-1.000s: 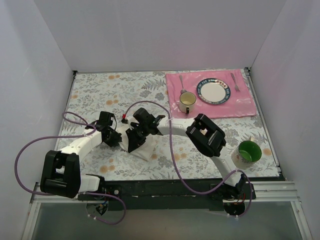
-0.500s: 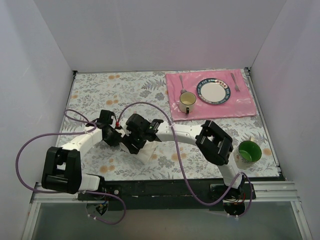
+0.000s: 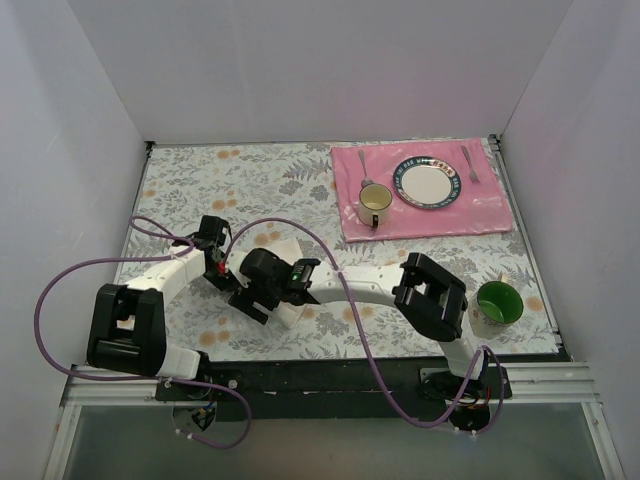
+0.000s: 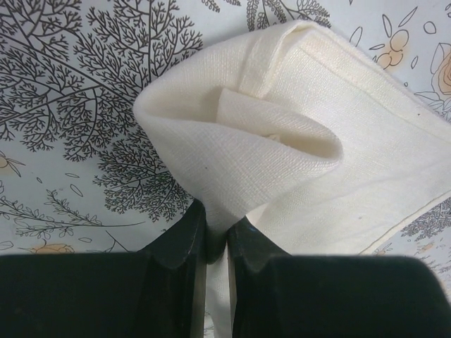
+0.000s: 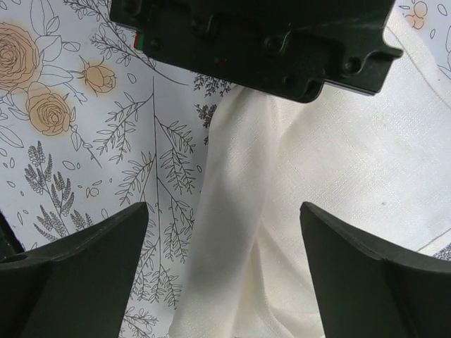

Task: Fold the napkin, place the utensils inside, and roll it up
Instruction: Roll the napkin with the utensil

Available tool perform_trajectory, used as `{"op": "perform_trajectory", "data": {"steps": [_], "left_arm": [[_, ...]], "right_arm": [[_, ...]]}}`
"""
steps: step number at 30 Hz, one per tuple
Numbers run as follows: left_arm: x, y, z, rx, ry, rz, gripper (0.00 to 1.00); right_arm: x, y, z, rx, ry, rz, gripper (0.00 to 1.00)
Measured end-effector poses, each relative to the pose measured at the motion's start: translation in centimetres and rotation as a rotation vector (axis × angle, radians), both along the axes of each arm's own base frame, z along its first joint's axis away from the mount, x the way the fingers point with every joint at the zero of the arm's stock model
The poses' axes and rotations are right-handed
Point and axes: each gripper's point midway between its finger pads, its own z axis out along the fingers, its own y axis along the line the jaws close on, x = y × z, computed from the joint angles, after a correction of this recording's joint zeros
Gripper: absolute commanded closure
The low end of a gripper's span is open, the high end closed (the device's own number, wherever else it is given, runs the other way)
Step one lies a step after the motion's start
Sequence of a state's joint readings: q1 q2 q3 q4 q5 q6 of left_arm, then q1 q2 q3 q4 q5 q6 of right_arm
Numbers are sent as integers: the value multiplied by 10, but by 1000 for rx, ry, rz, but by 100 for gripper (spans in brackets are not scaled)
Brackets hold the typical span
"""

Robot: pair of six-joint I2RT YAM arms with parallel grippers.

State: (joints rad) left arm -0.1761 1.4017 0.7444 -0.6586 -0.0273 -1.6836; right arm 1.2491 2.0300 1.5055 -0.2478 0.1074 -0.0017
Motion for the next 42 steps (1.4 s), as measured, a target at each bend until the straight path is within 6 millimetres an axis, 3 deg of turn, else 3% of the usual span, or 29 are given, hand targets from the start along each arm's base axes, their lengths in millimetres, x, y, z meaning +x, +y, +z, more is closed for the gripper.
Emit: {"op": "perform_trajectory", "data": {"steps": [5,11,14,23,30,34,39,42], "left_arm": [[-1,-1,0,-6,6,7,100],[-3,-5,-1,-30,24,17,100],[-4,-7,-1,-42,29,23,100],[-6,-11,-1,-65,43,28,100],[-6,-12,-1,-72,46,26,100],[-8,-10,-1,-75,11,14,75],[-16,-4,6,-67,-41,-17,61],[-13,-2,17,-59,-96,-41,53]], "right_arm": [[4,3,-5,13,-49,-8,27],[1,10,-11,23,-95,0,28],[1,12,-16,18,-109,-1,34],[12,0,-31,-18,-170,-42,42],[14,0,-34,-7,-183,-53,71],[13,2,-36,14,-158,-60,85],[15,2,-36,77,-67,-37,98],[17,4,-35,132,27,-16,99]]}}
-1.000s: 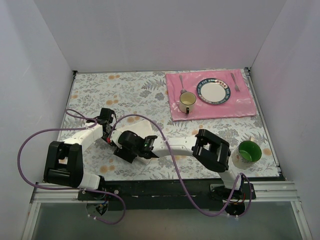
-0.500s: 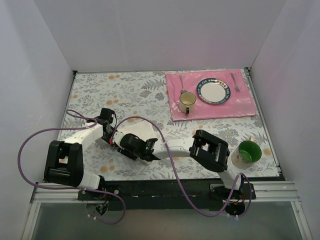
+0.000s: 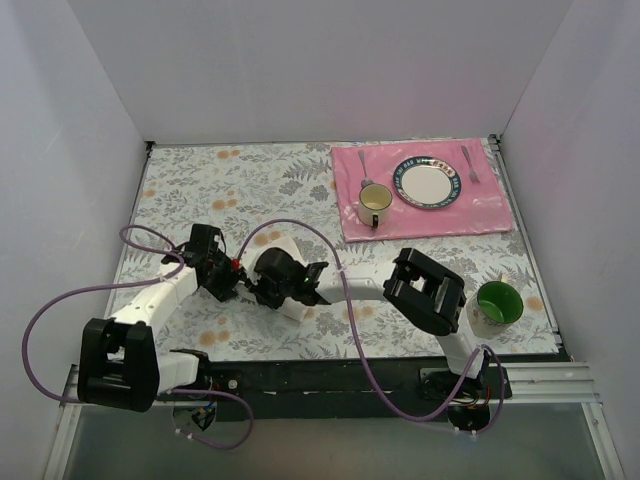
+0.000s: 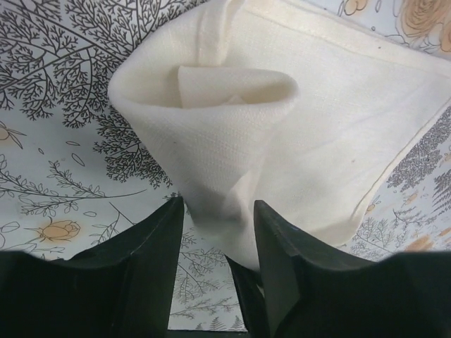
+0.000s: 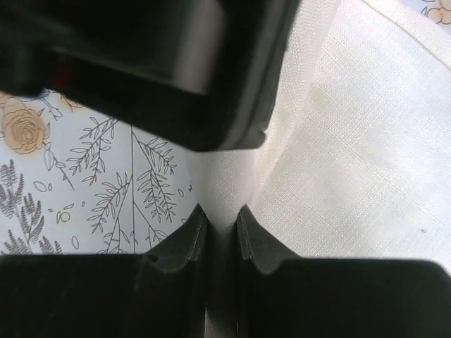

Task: Fold the napkin, place the utensils inside, and roll it up
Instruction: Roll the napkin with the utensil

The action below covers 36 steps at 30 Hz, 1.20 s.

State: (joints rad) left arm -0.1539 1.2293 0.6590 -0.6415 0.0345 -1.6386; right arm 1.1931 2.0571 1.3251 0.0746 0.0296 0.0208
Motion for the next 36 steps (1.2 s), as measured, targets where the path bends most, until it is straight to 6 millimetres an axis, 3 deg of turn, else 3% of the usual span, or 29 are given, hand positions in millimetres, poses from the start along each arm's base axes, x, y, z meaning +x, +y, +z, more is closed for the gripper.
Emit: {"op": "perform_trajectory", "data": {"steps": [3,8,9,15,18,24,30,33,36], "left_arm": [[3,1,6,10,-26,-16,39],[10,6,15,42,-65,-31,29],[12,7,18,48,-79,-31,18],[19,10,44,67,-169,-42,5],[15,8,43,53,-156,-47,7],[0,0,15,26,-28,-43,12],[-4,-6,-10,35,67,-41,18],[-3,-6,-15,54,69,-34,30],[1,-5,-16,60,33,-22,52]], "right_arm": [[1,0,0,41,100,30,99],[1,-1,0,123,295,90,99],[1,-1,0,139,338,101,99],[6,1,0,231,604,139,99],[8,0,0,273,723,141,99],[9,-4,-1,329,897,116,99],[5,-7,-1,333,953,96,99],[4,-7,-1,334,962,94,99],[3,-7,-1,330,964,95,98]]}}
